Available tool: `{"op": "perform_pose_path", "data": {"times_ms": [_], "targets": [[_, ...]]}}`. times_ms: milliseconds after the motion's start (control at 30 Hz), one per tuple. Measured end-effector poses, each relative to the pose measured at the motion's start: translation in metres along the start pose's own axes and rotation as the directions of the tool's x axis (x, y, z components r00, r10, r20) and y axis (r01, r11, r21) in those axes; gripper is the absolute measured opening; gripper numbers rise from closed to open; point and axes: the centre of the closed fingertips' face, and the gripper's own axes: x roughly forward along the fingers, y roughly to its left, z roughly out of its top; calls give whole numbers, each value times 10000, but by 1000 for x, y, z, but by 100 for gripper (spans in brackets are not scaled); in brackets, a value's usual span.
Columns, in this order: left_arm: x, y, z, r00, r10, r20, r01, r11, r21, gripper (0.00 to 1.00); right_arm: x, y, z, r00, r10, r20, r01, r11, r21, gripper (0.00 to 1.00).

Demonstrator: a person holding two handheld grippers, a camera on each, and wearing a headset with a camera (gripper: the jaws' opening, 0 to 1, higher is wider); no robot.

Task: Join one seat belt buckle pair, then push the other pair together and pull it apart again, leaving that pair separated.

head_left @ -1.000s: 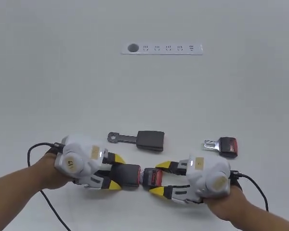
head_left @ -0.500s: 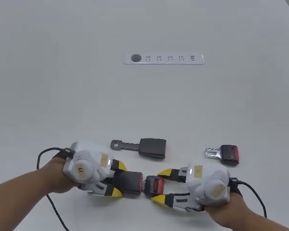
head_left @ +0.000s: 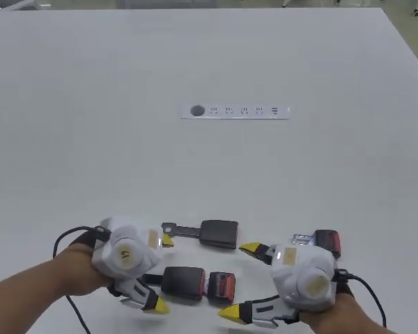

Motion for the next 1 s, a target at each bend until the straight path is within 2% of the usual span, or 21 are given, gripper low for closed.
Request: {"op": "perform_pose_path", "data": {"times_ms": [133,167,200,300,400,467,567,633,733,800,867,1000], "targets": [[-8,11,8,9984,539,164,-540,9985,61,80,-20,-10,-6,9997,-244,-62,246,9995,215,80],[-12,20,13,9946,995,295,-1001,9948,195,82,-24,-13,-8,9995,-308,-114,311,9991,291,80],[-13,22,15,9934,1086,356,-1094,9937,227,85,-31,-18,-12,9986,-439,-279,450,9981,419,80],[-18,29,20,9933,1088,395,-1095,9939,145,86,-47,-30,-15,9977,-670,-113,675,9965,490,79],[-21,36,25,9928,1150,341,-1162,9926,350,86,-61,-45,-25,9954,-889,-345,907,9944,546,81],[-22,43,29,9919,1228,338,-1241,9915,383,86,-68,-52,-28,9945,-948,-448,971,9938,534,81],[-23,56,33,9883,1485,344,-1500,9875,476,86,-82,-70,-37,9902,-1173,-759,1230,9895,753,81],[-23,62,38,9859,1603,472,-1623,9859,407,86,-89,-80,-40,9888,-1271,-783,1335,9876,821,80],[-19,70,44,9867,1540,516,-1557,9873,306,86,-97,-97,-46,9862,-1419,-856,1494,9847,892,79],[-15,74,45,9878,1508,389,-1524,9874,422,86,-102,-106,-50,9858,-1401,-922,1488,9843,950,79],[-11,79,49,9878,1497,435,-1511,9881,299,86,-105,-113,-56,9861,-1335,-990,1437,9841,1040,79],[1,83,51,9898,1340,482,-1346,9909,87,84,-107,-121,-68,9854,-1199,-1205,1319,9865,972,75]]}}
